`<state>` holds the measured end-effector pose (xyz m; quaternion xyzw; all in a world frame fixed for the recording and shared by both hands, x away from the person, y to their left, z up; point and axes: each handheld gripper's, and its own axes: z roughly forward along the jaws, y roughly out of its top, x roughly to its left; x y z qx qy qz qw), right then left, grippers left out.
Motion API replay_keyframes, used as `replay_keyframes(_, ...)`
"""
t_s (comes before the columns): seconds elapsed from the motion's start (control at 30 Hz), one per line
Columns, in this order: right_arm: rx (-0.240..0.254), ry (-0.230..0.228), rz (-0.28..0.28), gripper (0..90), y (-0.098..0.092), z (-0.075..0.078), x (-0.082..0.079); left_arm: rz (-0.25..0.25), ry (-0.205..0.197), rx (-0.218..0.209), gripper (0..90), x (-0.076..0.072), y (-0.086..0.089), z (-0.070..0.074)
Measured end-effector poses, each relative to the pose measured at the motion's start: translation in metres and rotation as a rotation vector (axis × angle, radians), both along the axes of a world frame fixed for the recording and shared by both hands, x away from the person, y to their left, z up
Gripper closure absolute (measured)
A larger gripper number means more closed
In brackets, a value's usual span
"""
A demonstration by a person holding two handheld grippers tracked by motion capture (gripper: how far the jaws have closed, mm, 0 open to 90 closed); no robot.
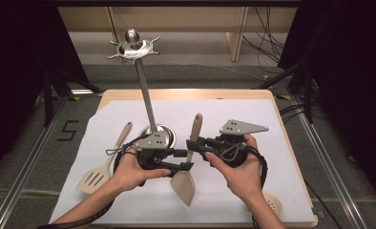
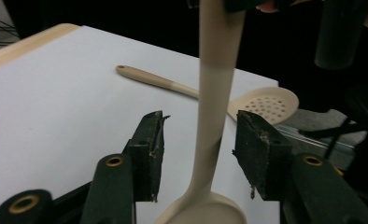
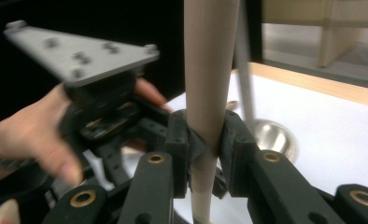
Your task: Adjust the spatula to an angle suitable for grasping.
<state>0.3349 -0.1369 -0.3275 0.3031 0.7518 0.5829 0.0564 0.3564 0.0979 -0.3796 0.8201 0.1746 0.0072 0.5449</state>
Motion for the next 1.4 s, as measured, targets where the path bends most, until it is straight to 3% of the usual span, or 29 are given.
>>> replay_keyframes(0.03,0.002,-0.001,0.026,76.2,0.000,0.001,-0.001,-0.015,-0.006,0.003,54.1,0.001,0.002,0.001)
replay_keyframes(0.13,0.018,0.000,0.101,76.2,0.002,0.002,-0.002,-0.061,0.047,-0.019,56.8,0.000,0.003,0.000)
replay_keyframes(0.17,0.018,-0.001,0.118,76.2,0.002,0.002,-0.002,-0.090,0.042,-0.024,58.0,0.001,0.004,-0.001)
replay_keyframes(0.23,0.019,-0.005,0.136,76.2,0.002,0.001,-0.001,-0.107,0.081,-0.040,62.1,0.000,0.004,-0.002)
replay_keyframes(0.27,0.028,0.000,0.151,76.2,0.002,0.000,0.000,-0.132,0.075,-0.047,64.3,0.001,0.004,-0.002)
replay_keyframes(0.37,0.046,0.006,0.175,76.2,0.002,-0.001,0.001,-0.146,0.108,-0.070,74.9,-0.003,0.005,-0.002)
replay_keyframes(0.4,0.059,0.008,0.186,76.2,0.002,-0.002,0.002,-0.163,0.102,-0.069,76.4,-0.003,0.005,-0.002)
replay_keyframes(0.43,0.064,0.023,0.188,76.2,0.001,-0.002,0.001,-0.151,0.110,-0.062,77.1,-0.006,0.005,-0.001)
replay_keyframes(0.53,0.082,0.004,0.208,75.8,0.002,-0.005,0.004,-0.131,0.086,-0.041,77.9,-0.009,0.004,0.001)
replay_keyframes(0.63,0.093,0.015,0.169,67.4,0.001,-0.004,0.000,-0.062,0.080,-0.006,78.1,-0.010,0.005,0.002)
replay_keyframes(0.67,0.084,-0.016,0.144,64.9,0.000,-0.004,0.000,-0.044,0.069,0.007,78.1,-0.010,0.006,0.002)
replay_keyframes(0.8,0.055,-0.018,0.056,62.4,-0.011,-0.005,-0.006,0.041,0.033,0.044,78.1,-0.008,0.012,0.003)
replay_keyframes(0.83,0.033,-0.047,0.034,62.3,-0.014,-0.008,-0.004,0.047,0.032,0.039,78.1,-0.007,0.013,0.003)
replay_keyframes(0.9,0.013,-0.030,-0.016,62.3,-0.022,-0.013,-0.005,0.065,0.010,0.037,78.1,-0.006,0.016,0.005)
replay_keyframes(0.93,-0.004,-0.054,-0.043,62.4,-0.026,-0.017,-0.003,0.086,0.011,0.032,78.1,-0.007,0.017,0.005)
replay_keyframes(1.03,-0.029,-0.033,-0.138,62.3,-0.036,-0.028,-0.004,0.110,0.007,0.013,78.1,-0.006,0.021,0.005)
replay_keyframes(1.1,-0.078,-0.035,-0.202,62.5,-0.042,-0.037,-0.005,0.127,-0.005,0.009,78.1,-0.006,0.025,0.006)
replay_keyframes(1.2,-0.143,-0.041,-0.242,63.2,-0.048,-0.049,-0.005,0.144,-0.015,0.006,78.1,-0.006,0.030,0.006)
replay_keyframes(1.23,-0.149,-0.015,-0.270,63.2,-0.049,-0.052,-0.006,0.151,-0.017,0.005,78.1,-0.005,0.032,0.006)
replay_keyframes(1.27,-0.161,-0.029,-0.262,62.9,-0.052,-0.055,-0.004,0.152,-0.019,-0.004,78.1,-0.005,0.034,0.006)
replay_keyframes(1.37,-0.162,-0.001,-0.306,61.5,-0.059,-0.060,-0.006,0.173,-0.033,0.002,78.1,-0.004,0.040,0.007)
replay_keyframes(1.4,-0.166,-0.017,-0.303,61.1,-0.062,-0.061,-0.005,0.174,-0.035,-0.006,78.1,-0.004,0.041,0.008)
